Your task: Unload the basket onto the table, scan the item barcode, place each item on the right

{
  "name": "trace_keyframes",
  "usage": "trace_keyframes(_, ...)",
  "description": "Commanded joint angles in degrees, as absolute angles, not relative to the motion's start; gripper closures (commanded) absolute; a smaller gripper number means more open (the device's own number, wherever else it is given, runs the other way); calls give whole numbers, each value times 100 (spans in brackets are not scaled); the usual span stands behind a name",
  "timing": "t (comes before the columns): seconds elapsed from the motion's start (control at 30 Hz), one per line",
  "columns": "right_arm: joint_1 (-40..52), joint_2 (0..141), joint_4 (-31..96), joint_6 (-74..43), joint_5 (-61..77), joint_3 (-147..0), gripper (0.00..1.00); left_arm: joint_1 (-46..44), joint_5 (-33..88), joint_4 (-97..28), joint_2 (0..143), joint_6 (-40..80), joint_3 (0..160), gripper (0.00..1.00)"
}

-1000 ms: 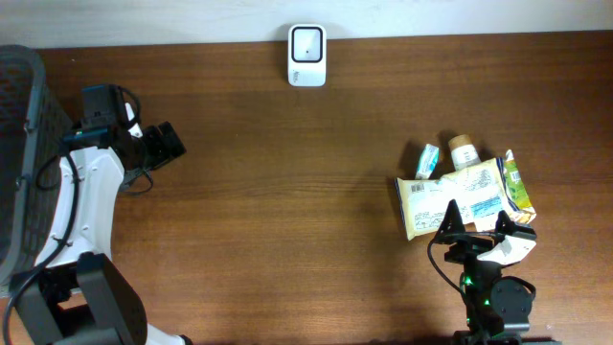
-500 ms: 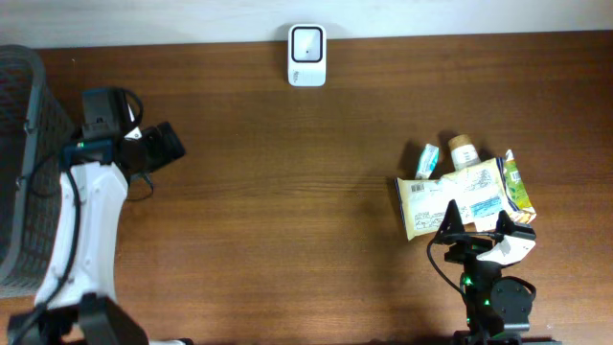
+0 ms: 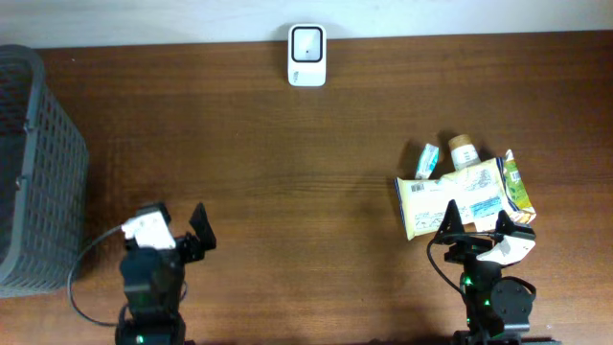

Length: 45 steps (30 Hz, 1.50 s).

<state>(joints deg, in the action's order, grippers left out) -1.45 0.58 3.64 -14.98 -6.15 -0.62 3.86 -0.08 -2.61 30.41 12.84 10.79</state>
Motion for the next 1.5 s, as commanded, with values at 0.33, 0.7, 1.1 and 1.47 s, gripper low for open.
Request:
trace_keyframes(0.33, -163, 21, 412, -1483, -626, -32, 1, 390, 370, -58, 217, -749, 156, 1)
trace_keyframes(0.7, -163, 21, 412, -1483, -626, -32, 1, 390, 220, -458, 30, -1020, 47, 1)
trace_keyframes(1.1, -163, 21, 412, -1483, -626, -32, 1, 390, 220, -458, 30, -1020, 49, 1)
trace_keyframes(1.47, -163, 21, 412, -1483, -626, -32, 1, 390, 220, -458, 30, -1020, 47, 1)
